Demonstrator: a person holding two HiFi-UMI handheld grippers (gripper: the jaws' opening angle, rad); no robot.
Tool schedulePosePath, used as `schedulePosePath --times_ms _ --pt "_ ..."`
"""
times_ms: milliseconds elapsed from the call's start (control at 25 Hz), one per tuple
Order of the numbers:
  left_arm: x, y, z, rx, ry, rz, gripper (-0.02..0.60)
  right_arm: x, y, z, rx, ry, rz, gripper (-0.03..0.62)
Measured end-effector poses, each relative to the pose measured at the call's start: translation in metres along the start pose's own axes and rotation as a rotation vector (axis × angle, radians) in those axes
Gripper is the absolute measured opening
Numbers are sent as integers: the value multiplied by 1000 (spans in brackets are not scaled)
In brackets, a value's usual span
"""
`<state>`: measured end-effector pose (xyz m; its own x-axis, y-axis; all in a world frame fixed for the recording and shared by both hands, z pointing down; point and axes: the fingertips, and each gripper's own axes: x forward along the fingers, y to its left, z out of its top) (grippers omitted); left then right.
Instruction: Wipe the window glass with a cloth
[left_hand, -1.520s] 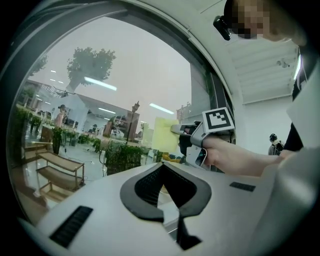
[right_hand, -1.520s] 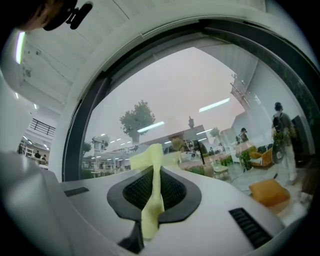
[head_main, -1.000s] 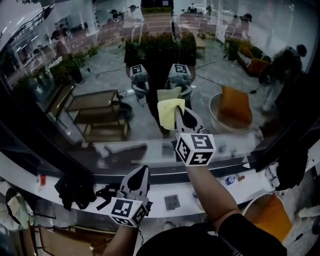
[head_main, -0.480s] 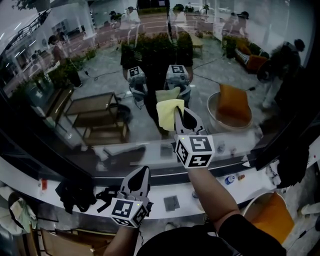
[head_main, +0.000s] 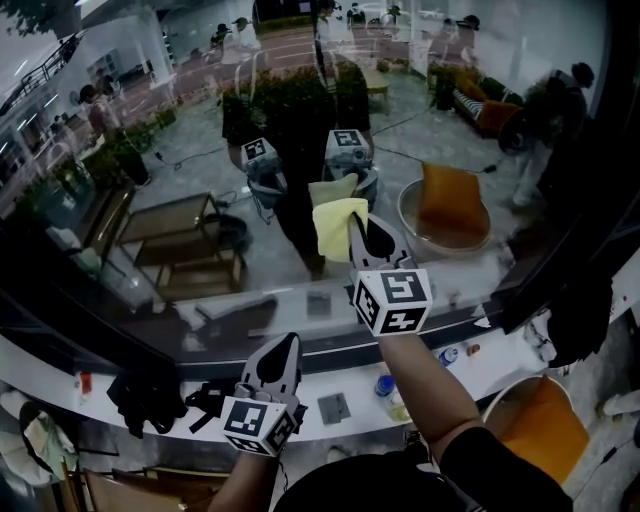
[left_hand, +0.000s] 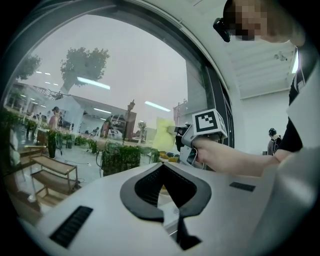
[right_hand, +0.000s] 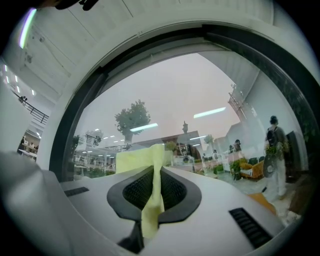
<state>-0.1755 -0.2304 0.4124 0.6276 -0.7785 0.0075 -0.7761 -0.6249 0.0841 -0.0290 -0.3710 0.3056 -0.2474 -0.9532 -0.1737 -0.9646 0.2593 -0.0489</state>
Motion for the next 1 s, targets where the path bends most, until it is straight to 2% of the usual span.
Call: schedulePosePath --times_ms 560,840,1000 --pt "62 -63 3 3 20 -93 5 -31 -97 13 -18 1 -82 40" --pt "104 -127 0 13 39 -132 5 -64 -177 25 -31 6 -120 38" --pt "117 -135 -2 10 47 -162 5 -67 -200 23 -40 18 -156 38"
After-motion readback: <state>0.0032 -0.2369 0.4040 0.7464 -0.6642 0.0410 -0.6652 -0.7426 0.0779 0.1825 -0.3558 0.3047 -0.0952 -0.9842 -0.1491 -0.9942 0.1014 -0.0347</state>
